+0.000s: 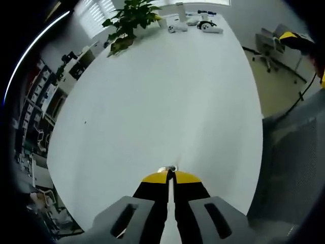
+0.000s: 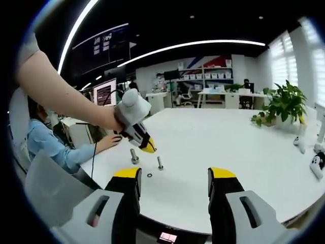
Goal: Place the washer onto the threaded stud by aligning its center hole with the stud, sliding it down to the base, and recovering from edge contact or off-axis alignment until the washer reaches the visible bottom stop.
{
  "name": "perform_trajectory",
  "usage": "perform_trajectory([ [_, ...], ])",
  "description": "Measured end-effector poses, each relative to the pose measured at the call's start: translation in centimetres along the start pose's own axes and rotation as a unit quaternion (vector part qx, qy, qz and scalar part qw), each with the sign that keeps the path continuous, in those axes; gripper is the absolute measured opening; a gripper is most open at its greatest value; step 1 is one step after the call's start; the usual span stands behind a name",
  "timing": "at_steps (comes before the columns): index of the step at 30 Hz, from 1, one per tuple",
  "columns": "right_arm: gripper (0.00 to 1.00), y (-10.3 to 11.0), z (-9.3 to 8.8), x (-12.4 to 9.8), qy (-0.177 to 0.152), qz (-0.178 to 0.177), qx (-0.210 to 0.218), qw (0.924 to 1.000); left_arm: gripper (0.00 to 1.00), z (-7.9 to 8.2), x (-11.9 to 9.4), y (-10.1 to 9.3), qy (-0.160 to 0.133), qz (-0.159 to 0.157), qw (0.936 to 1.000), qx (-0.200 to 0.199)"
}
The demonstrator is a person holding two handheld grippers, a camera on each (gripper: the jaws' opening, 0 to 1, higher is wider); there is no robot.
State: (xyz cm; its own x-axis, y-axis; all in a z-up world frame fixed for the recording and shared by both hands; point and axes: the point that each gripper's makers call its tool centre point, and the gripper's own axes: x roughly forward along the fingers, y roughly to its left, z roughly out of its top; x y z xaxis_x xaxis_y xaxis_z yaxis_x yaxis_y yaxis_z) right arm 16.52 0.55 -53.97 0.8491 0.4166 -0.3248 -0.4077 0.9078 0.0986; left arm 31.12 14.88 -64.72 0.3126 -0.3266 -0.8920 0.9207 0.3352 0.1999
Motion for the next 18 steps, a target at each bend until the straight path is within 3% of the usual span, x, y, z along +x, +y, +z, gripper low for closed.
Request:
perform_trajectory([
  [2,0.55,0.3,-0.1,0.1,0.004,0.005,-0.004,1.0000,0.00,0.0,0.1,0.0,-0.002,-0.003,1.0000,-0.004],
  [5,0.55,0.5,0.1,0.1,0.002,0.006,-0.014,0.9999,0.00,0.7,0.1,0.0,-0.017,-0.008,0.9989,-0.044],
  [18,0.55,-0.2,-0.3,-0.1,0.007,-0.004,0.001,1.0000,0.00,0.1,2.0,0.1,0.000,-0.007,0.9990,-0.043],
])
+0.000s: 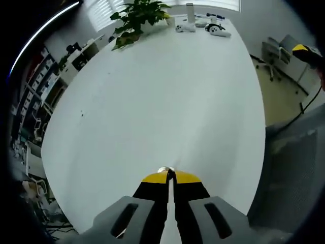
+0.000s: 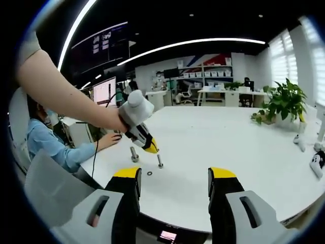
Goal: Place the washer onto the threaded stud by aligning its center hole with the stud, sliding it down to the base, and recovering from edge contact or off-axis alignment until the washer reaches the visible bottom stop.
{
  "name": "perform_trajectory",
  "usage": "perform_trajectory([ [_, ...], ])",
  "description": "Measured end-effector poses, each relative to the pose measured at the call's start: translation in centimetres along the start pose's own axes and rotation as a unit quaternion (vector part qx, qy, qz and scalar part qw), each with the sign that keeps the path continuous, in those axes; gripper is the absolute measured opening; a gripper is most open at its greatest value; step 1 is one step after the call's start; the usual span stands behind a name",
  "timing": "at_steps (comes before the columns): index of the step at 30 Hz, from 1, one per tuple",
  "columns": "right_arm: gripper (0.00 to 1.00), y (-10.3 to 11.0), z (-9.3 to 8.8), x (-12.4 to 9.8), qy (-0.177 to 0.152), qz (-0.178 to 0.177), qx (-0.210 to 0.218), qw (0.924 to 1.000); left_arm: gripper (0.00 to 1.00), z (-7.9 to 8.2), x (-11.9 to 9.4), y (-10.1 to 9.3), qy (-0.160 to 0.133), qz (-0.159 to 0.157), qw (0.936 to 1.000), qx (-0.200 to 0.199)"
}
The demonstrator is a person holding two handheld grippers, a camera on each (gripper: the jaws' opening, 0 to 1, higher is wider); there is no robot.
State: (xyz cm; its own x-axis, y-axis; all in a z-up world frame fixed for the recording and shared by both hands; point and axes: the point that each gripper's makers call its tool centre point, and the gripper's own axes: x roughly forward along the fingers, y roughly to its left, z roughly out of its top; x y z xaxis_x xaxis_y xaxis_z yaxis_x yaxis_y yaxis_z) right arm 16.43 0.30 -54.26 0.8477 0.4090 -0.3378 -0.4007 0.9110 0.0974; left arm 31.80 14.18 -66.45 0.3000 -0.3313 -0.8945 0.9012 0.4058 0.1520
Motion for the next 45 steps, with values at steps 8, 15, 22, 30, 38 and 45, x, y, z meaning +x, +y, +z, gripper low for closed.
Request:
perform_trajectory([
  [8,0.55,-0.1,0.0,0.0,0.000,-0.001,0.004,1.0000,0.00,-0.2,0.9,0.2,0.014,0.007,0.9999,0.004],
  [15,0.55,-0.4,-0.1,-0.1,-0.001,-0.005,0.010,0.9999,0.00,-0.6,1.3,0.2,0.024,0.016,0.9995,0.012],
  [22,0.55,-0.3,-0.1,0.0,0.000,-0.004,0.011,0.9999,0.00,-0.5,1.4,0.4,0.024,0.018,0.9995,0.004],
  [30,0.55,-0.5,-0.1,0.0,-0.002,-0.006,0.016,0.9999,0.00,-0.8,1.6,0.6,0.031,0.021,0.9993,0.005],
  [38,0.55,-0.5,-0.1,-0.1,-0.002,-0.007,0.019,0.9998,0.03,-0.9,1.5,0.3,0.027,0.016,0.9995,0.001],
  [45,0.55,-0.6,-0.1,-0.1,-0.002,-0.008,0.020,0.9998,0.04,-1.0,1.0,0.7,0.022,0.020,0.9995,-0.005],
])
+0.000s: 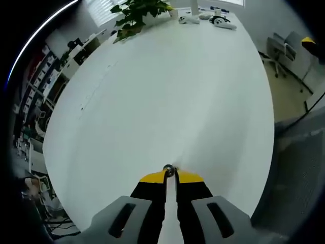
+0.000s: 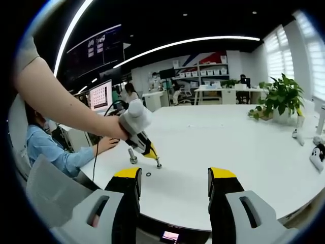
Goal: Place the washer onto the threaded stud by aligning its center hole with the stud, sliding it down to the base, and recovering from edge contact or off-axis alignment until the washer reaches the visible bottom stop.
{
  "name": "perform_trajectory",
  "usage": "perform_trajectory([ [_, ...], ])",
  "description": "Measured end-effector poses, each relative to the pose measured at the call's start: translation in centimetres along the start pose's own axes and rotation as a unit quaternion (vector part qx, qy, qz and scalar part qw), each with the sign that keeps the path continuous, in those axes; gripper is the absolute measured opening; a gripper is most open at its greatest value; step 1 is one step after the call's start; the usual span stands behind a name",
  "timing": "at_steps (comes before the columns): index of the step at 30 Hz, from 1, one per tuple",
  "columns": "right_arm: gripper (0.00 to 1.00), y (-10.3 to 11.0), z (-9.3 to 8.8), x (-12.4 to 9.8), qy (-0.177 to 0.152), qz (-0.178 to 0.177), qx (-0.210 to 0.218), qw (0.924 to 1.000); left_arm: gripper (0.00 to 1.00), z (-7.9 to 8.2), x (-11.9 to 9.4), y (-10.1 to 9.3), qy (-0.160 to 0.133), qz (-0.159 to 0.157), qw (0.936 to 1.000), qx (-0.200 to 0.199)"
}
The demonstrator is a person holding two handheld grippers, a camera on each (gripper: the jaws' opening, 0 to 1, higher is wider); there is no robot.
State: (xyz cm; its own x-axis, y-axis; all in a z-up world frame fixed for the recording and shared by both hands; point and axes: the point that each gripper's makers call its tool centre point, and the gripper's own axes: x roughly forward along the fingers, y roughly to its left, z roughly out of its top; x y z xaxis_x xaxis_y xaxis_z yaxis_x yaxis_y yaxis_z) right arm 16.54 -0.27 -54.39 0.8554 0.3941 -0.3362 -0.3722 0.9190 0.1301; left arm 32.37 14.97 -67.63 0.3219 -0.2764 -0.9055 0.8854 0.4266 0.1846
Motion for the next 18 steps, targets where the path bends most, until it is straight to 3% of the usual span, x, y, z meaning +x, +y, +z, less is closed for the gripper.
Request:
perform_trajectory([
  [6,0.55,-0.1,0.0,0.0,0.000,-0.002,0.000,1.0000,0.04,0.0,-0.2,0.1,-0.010,0.003,0.9999,-0.008],
  [18,0.55,0.0,0.0,0.0,0.003,-0.002,-0.006,1.0000,0.05,-3.0,-0.1,-1.4,0.002,-0.016,0.9997,-0.019],
])
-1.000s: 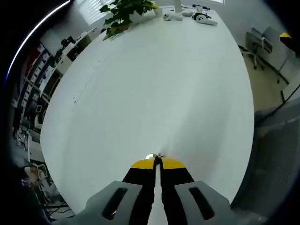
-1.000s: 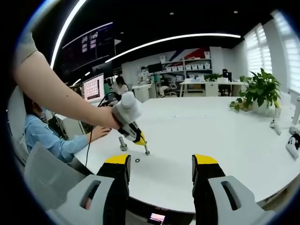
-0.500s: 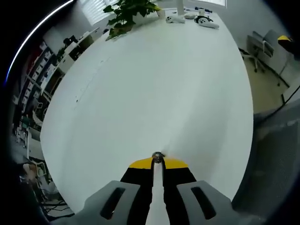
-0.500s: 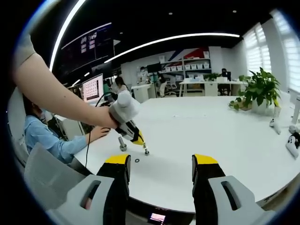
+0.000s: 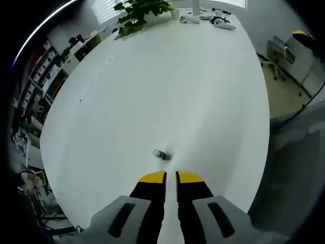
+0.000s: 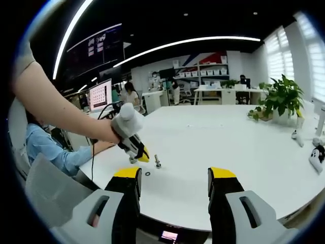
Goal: Place the washer onto the threaded stud by aligning its center hole with the stud, sliding it down to the base, and recovering from edge contact or off-axis alignment until the washer reaches the visible bottom stop.
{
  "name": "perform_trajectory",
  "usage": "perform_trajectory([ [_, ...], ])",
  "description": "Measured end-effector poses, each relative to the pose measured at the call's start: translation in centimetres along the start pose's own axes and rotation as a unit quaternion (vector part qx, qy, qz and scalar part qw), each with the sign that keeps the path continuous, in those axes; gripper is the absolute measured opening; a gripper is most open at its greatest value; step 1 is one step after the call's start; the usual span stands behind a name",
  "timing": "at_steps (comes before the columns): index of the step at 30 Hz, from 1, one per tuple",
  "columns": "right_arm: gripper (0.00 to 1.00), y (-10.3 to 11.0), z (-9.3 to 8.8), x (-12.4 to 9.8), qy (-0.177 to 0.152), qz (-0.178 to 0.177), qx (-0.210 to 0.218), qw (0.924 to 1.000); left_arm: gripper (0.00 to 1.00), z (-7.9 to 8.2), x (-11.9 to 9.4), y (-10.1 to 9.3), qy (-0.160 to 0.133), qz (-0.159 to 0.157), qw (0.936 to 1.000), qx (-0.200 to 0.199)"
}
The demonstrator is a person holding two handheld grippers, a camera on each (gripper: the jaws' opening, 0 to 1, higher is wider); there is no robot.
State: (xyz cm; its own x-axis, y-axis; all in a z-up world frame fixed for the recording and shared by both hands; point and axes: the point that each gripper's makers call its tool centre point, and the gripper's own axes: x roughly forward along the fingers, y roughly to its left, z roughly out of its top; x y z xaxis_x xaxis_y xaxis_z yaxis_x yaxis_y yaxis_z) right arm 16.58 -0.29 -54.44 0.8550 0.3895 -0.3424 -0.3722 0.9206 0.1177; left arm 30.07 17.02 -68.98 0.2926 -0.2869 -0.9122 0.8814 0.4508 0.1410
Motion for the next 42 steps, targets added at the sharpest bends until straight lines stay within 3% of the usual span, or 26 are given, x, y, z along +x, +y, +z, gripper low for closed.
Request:
perform_trajectory([
  [16,0.55,0.0,0.0,0.0,0.000,-0.001,0.000,1.0000,0.06,-2.1,-0.1,-2.3,0.001,-0.024,0.9996,-0.015],
  [22,0.55,-0.2,0.0,0.0,0.000,-0.005,-0.001,1.0000,0.06,-2.3,1.0,-3.1,0.006,-0.032,0.9994,-0.009],
  [27,0.55,-0.4,0.0,-0.1,-0.001,-0.010,0.000,1.0000,0.06,-3.2,1.9,-3.4,0.017,-0.039,0.9988,-0.026],
  [32,0.55,-0.4,0.2,-0.1,-0.004,-0.010,-0.002,0.9999,0.07,-3.2,2.2,-3.7,0.018,-0.046,0.9986,-0.016],
  [34,0.55,-0.3,0.1,0.0,-0.003,-0.009,-0.005,0.9999,0.08,-3.4,2.5,-3.8,0.023,-0.050,0.9985,0.010],
  [42,0.55,-0.7,0.1,-0.1,-0.003,-0.015,0.000,0.9999,0.07,-2.8,3.6,-3.0,0.018,-0.045,0.9987,0.016],
])
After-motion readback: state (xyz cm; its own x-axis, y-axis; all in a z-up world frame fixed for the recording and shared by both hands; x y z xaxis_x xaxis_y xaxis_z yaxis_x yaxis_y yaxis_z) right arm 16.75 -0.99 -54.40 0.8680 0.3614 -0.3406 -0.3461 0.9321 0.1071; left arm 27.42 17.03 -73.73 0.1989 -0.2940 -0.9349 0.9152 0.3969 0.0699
